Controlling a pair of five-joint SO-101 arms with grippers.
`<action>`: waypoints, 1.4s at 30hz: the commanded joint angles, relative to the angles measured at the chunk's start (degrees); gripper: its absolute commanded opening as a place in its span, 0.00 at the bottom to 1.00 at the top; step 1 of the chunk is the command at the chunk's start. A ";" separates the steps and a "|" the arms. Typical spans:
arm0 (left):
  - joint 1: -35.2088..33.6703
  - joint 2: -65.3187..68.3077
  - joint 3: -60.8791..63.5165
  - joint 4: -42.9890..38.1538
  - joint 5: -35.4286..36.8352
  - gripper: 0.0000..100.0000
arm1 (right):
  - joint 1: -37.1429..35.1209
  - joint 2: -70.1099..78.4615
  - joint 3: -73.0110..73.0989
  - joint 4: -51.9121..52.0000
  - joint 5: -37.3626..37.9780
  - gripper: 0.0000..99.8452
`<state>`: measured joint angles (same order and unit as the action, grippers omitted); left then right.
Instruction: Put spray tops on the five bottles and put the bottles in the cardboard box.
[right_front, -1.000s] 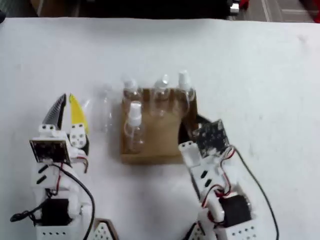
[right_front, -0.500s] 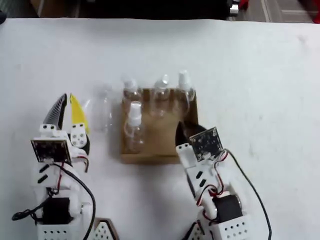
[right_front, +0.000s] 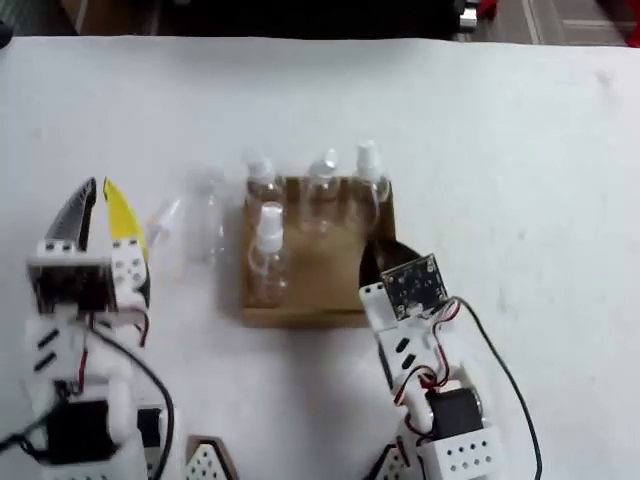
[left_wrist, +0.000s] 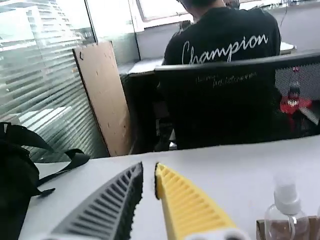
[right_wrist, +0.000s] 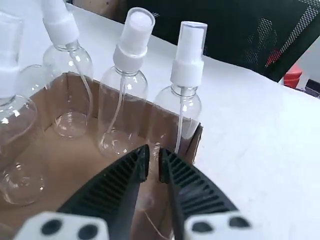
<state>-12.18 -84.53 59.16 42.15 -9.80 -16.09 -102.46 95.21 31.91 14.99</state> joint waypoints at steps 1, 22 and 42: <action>0.92 21.93 -16.09 5.27 -1.32 0.05 | 0.48 -0.31 -0.18 -1.27 0.70 0.02; 10.33 93.93 -69.19 41.32 15.82 0.21 | 0.22 -0.31 0.09 -1.36 1.05 0.02; 4.62 109.58 -69.27 32.44 19.87 0.21 | 0.04 -0.31 0.09 -1.36 1.14 0.02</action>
<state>-7.87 25.01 -6.95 76.53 9.36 -16.44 -102.46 95.30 31.91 15.43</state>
